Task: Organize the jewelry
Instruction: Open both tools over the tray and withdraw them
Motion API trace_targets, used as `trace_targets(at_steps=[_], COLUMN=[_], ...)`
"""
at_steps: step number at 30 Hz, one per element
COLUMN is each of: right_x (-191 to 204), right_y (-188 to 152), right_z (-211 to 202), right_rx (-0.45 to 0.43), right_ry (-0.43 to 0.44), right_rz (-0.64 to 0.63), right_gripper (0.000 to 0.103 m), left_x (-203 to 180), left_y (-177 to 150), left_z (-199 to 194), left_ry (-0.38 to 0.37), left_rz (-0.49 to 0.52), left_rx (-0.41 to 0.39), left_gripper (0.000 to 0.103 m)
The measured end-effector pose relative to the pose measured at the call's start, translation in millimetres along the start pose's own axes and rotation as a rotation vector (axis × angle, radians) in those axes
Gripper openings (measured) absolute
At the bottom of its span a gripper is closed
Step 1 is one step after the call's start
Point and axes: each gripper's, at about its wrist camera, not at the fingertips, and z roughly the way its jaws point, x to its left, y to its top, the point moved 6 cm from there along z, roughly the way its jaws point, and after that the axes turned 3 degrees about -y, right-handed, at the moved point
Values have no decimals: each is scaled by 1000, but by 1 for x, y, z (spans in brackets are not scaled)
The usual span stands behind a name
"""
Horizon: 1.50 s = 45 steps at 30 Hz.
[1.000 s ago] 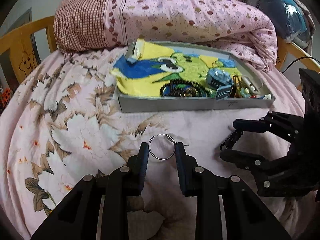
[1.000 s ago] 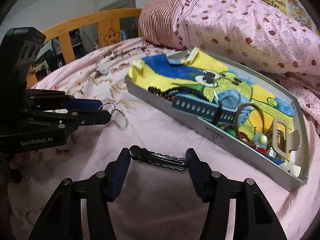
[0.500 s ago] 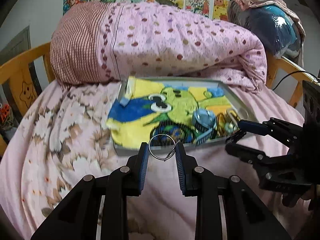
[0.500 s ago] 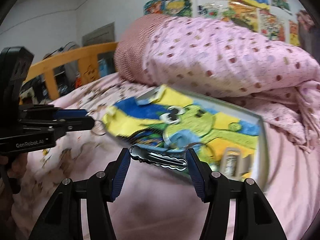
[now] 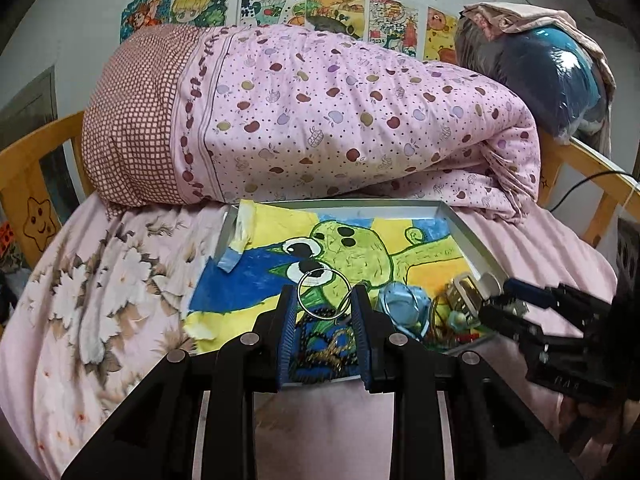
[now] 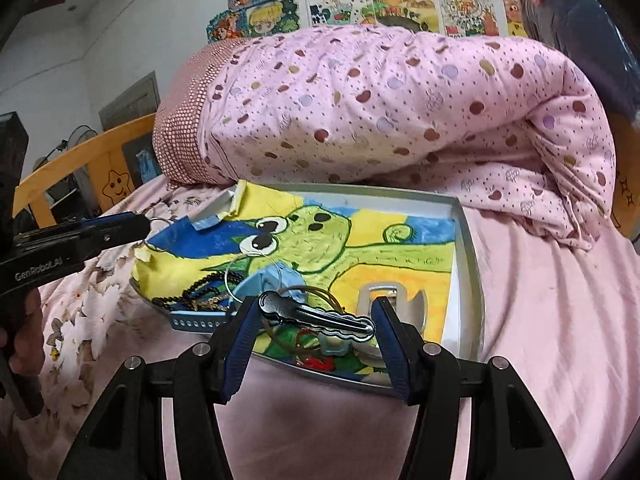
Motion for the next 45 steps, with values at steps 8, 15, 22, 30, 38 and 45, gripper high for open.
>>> trace_targets(at_steps=[8,15,22,30,38,45], right_x=[-1,-4,-4,-6,-14,-15], right_y=[-11,-19,-19,-15,5,21], right_z=[13,20,20,14,-13,-50], right_rx=[41,71,74,59,-23,-117], right_ry=[-3,-14,-22,-59,-108,-110], right_rz=[1,0,-6,-15,23,86], right_gripper=[55,56,56,67,82,99], left_x=[-1,-2,0,9,11,11], left_y=[-17,-32,-41,-41,-31,-20], left_z=[28,43,52,46,24,-10], left_ry=[-15,-32,-56,-56,-42,-27], left_rz=[-36,-69,-113,-164,-192,-200], left_rx=[75,137,198,205,154,58], left_gripper=[23,23,24,41,65,91])
